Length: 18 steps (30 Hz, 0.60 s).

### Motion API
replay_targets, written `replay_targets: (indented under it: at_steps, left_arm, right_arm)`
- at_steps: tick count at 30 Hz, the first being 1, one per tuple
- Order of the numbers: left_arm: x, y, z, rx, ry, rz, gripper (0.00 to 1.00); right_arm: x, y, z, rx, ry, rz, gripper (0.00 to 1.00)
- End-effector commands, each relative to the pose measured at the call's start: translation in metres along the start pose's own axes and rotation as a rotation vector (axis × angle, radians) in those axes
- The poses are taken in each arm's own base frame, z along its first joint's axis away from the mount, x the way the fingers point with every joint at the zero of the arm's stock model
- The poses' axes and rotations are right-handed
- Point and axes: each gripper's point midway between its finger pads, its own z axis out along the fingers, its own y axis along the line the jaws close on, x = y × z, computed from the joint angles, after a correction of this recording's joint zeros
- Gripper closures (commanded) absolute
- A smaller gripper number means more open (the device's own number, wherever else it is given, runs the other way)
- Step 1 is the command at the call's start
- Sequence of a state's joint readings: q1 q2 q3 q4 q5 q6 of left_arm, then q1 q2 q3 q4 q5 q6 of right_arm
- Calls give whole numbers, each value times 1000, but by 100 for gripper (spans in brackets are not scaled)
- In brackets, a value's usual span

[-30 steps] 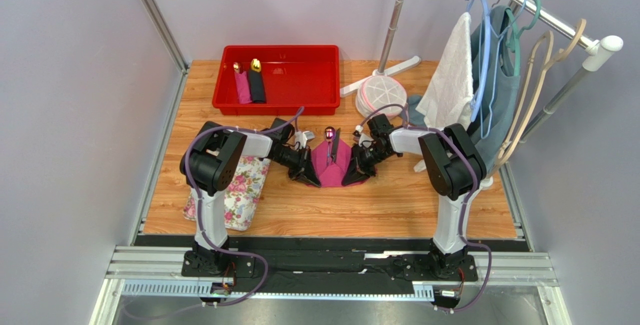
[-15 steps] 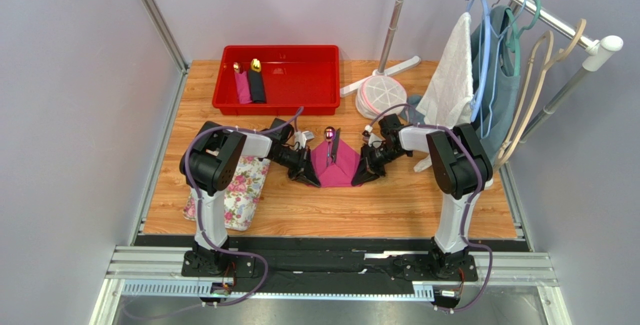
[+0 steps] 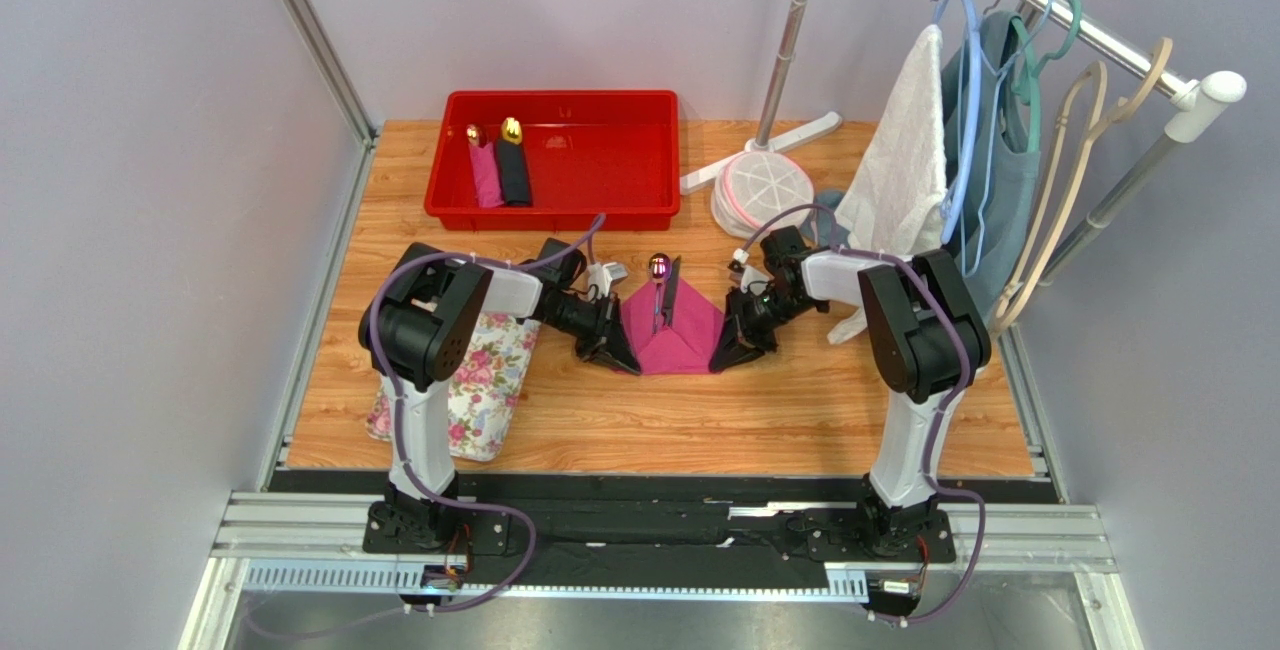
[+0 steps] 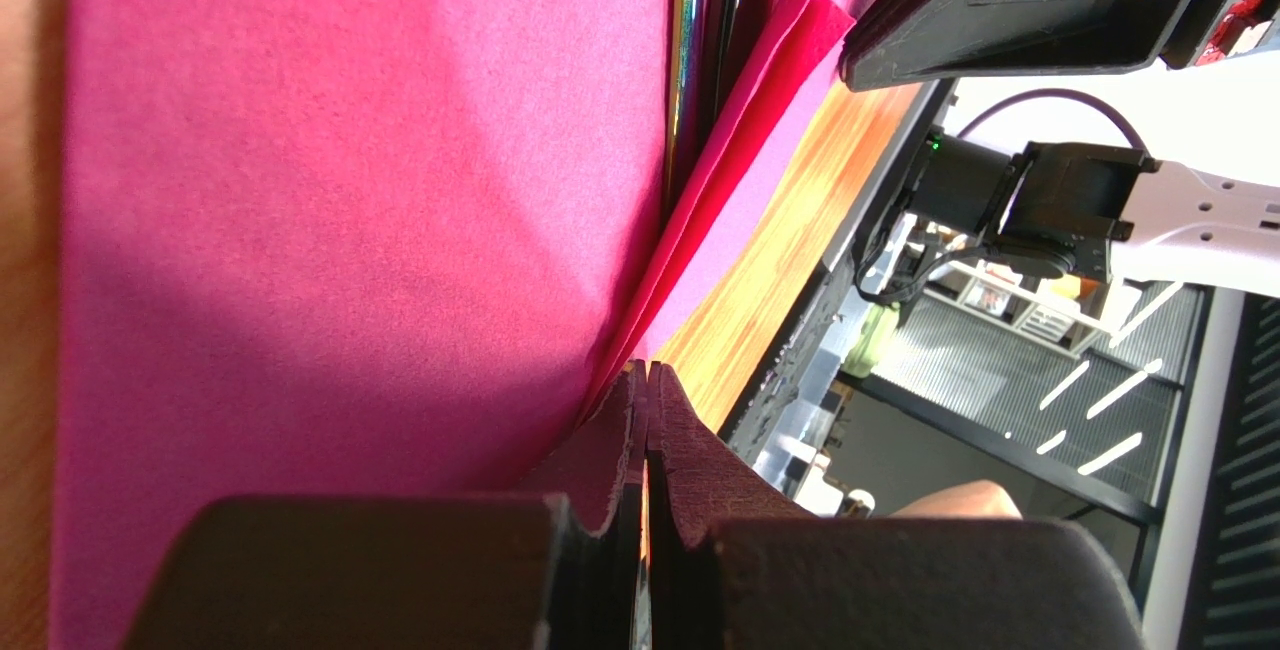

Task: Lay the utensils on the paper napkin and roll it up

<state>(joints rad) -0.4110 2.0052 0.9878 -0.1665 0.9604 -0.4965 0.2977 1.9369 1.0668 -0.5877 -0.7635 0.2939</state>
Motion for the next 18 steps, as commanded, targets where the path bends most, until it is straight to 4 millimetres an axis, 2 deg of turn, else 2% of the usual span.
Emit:
replay_targets:
  at_steps: [1, 6, 9, 13, 16, 18]
  left_arm:
    - [4, 23, -2, -91, -18, -11, 100]
    - [6, 25, -2, -94, -11, -10, 100]
    - [5, 23, -2, -90, -14, -4, 100]
    - [4, 22, -3, -89, -18, 4, 100]
    - [3, 22, -3, -89, -19, 5, 100]
    - [2, 21, -3, -87, -22, 10, 100]
  right_arm:
    - [-11, -5, -9, 63, -51, -21, 92]
    - [-13, 2, -11, 53, -51, -13, 92]
    - [-20, 22, -17, 8, -83, -45, 91]
    - [-26, 57, -13, -52, -104, -105, 90]
    - [-26, 71, -5, -75, -102, -118, 89]
    - [-24, 73, 2, -81, -87, -106, 89]
